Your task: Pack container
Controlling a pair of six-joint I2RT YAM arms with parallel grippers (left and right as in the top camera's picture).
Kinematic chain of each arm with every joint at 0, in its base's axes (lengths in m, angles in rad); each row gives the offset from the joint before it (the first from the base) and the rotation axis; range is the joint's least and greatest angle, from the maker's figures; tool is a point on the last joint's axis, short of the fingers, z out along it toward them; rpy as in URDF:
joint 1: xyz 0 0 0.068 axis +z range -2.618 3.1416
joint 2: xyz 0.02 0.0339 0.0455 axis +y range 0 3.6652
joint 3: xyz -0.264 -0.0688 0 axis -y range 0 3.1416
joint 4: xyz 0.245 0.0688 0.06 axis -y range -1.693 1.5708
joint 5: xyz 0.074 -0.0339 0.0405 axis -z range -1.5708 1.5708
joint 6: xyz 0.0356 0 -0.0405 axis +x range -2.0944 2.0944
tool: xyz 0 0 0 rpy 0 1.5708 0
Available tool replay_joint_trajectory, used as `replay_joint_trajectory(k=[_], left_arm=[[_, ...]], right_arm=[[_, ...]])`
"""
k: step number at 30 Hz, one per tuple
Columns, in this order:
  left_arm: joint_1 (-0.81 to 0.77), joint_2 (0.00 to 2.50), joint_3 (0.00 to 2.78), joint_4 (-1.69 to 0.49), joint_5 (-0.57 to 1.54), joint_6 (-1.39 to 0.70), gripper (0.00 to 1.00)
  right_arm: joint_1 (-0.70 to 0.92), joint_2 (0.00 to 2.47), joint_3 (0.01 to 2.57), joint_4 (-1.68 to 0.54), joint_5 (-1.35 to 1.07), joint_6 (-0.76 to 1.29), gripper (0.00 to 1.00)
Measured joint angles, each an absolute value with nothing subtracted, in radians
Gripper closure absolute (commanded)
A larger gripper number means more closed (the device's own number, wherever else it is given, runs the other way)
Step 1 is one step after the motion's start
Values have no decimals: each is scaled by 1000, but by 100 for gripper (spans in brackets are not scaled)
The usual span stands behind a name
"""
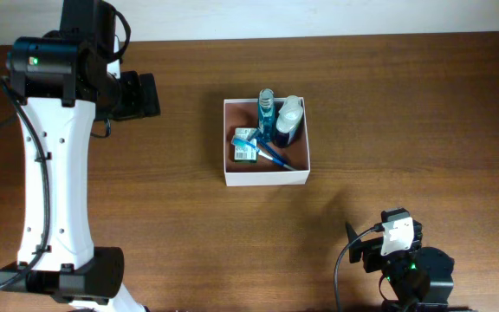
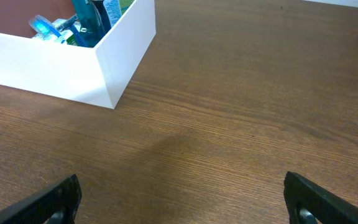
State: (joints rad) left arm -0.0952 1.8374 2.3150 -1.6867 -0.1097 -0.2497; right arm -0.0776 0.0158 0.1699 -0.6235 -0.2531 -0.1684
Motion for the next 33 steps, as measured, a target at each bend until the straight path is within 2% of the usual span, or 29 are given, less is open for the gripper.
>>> replay_joint_trajectory(k=[10,16,20,23,28,33], left_arm=[[-134,1820,2312,-1686,-110,-250,1],[-201,1641,2182,-1618,-163,-245,1],[-189,1433,1955,-1379,-221,-233,1],[-182,1238,1691,-1091,-222,-175,1],[-178,967,1272,-762,-184,-76,0],[-136,669,845,-582,-149,-37,1]], right_arm=[[-78,16,170,-623,-253,-169,1],[-78,16,170,-623,-253,-169,1],[-78,15,170,-624,-253,-169,1],[-78,14,170,-622,-253,-169,1],[-78,14,168,-620,-253,-168,1],[-78,14,167,-620,-253,-169,1]])
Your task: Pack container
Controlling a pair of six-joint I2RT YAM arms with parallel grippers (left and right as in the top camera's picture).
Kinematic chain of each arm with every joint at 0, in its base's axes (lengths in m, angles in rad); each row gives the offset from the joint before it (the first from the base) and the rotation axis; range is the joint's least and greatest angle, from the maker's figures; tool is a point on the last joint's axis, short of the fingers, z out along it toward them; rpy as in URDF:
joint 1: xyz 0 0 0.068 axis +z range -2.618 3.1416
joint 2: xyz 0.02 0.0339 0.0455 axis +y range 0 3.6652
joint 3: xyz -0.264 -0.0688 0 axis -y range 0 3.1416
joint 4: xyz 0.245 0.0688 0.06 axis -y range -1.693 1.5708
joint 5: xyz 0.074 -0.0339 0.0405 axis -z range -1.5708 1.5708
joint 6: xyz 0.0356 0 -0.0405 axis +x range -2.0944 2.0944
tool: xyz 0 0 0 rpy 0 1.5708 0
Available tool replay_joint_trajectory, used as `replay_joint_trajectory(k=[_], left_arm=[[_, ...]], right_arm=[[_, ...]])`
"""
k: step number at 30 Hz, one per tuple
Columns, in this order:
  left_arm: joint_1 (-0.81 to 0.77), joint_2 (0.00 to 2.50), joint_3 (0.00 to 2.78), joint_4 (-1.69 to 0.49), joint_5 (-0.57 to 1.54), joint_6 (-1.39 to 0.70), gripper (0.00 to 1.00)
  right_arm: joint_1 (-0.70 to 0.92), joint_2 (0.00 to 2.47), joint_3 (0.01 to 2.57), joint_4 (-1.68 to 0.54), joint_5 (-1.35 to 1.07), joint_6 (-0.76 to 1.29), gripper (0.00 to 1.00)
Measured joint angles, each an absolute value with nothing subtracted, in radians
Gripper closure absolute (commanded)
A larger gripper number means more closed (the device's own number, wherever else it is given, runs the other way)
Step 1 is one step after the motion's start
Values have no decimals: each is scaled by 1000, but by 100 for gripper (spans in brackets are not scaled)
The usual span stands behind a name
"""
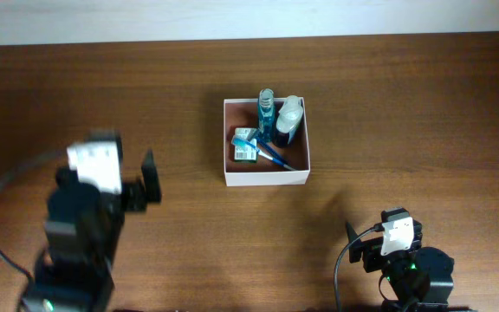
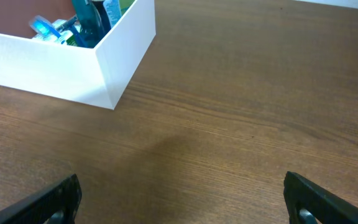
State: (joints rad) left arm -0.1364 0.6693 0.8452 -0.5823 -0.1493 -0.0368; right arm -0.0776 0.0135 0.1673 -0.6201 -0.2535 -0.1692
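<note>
The white box (image 1: pixel 267 178) stands at the table's middle. In it are a clear blue bottle (image 1: pixel 266 108), a dark bottle with a white cap (image 1: pixel 289 120), small green-and-white packets (image 1: pixel 246 150) and a blue toothbrush (image 1: pixel 273 155). The right wrist view has the box (image 2: pixel 120 59) at its upper left. My left gripper (image 1: pixel 150 180) is low at the left, well apart from the box, blurred; its fingers look apart and empty. My right gripper (image 2: pixel 182 199) rests open over bare wood near the front edge, also seen from above (image 1: pixel 353 247).
The wooden table (image 1: pixel 405 104) carries nothing else besides the box. The left arm's body (image 1: pixel 81 234) fills the lower left corner. The right arm's base (image 1: pixel 410 273) sits at the lower right.
The left arm has moved from stretched out toward the table's far left to folded back at the near left, its gripper now lower and still left of the box. The right arm and box are unchanged.
</note>
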Motion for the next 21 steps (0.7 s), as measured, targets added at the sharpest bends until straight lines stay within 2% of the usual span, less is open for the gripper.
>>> replay_joint_trajectory(k=[6,12,21], left_arm=[[-63,368,507,-537,-83,-26,1],[1,150,303,-531,-24,-25,1],[4,73,148,-465,-6,-25,1]], right_arm=[[-78,14,167,-619,-253,-170,1],[-78,14,167,-620,-253,-169,1],[-78,14,167,-620,-253,-170,1]])
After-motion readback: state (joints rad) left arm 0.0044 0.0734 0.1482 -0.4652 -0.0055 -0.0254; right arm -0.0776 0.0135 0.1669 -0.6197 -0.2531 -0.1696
